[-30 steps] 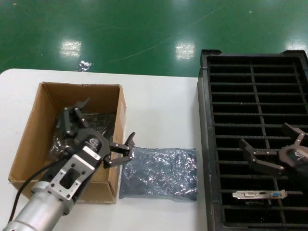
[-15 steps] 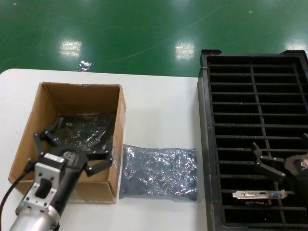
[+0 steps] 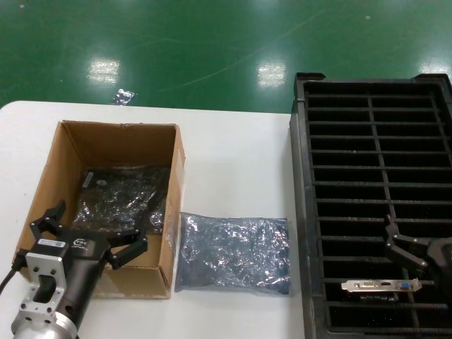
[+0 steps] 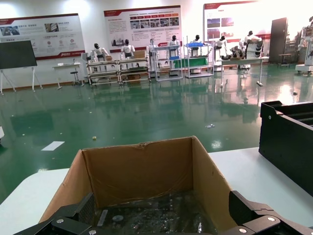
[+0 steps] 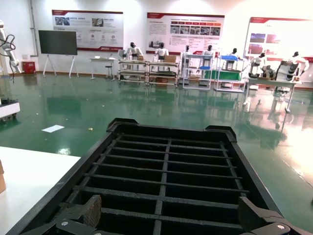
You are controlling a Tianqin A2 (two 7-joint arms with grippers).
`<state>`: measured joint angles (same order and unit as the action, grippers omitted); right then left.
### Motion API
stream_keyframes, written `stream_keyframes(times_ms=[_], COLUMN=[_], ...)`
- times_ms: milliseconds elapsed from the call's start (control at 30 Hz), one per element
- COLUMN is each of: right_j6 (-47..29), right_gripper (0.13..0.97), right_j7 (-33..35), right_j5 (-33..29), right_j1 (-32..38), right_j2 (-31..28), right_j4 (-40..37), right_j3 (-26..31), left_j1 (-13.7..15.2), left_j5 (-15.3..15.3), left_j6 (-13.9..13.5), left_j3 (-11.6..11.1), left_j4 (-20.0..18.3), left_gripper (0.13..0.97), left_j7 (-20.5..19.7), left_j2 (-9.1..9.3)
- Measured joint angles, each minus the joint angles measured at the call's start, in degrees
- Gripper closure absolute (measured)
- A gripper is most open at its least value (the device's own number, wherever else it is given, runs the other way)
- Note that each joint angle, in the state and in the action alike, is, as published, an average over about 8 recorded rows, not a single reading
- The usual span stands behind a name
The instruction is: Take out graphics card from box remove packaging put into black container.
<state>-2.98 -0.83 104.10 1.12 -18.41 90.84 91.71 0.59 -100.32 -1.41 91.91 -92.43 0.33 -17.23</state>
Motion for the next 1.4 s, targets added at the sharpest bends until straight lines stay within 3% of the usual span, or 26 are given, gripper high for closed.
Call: stream_keyframes(times_ms=[1400], right_j6=[0.02], right_gripper=[0.129], right_j7=[0.00], right_j5=[-0.01], right_j1=[-0.01], right_j2=[0.01], right_j4=[0.01], right_j3=[0.00], left_j1=[0.00], left_j5=[-0.02], left_j6=[0.01], left_j3=[0.00], left_j4=[0.00], left_gripper=[0.132], left_j7=[0.00], left_j2=[0.00])
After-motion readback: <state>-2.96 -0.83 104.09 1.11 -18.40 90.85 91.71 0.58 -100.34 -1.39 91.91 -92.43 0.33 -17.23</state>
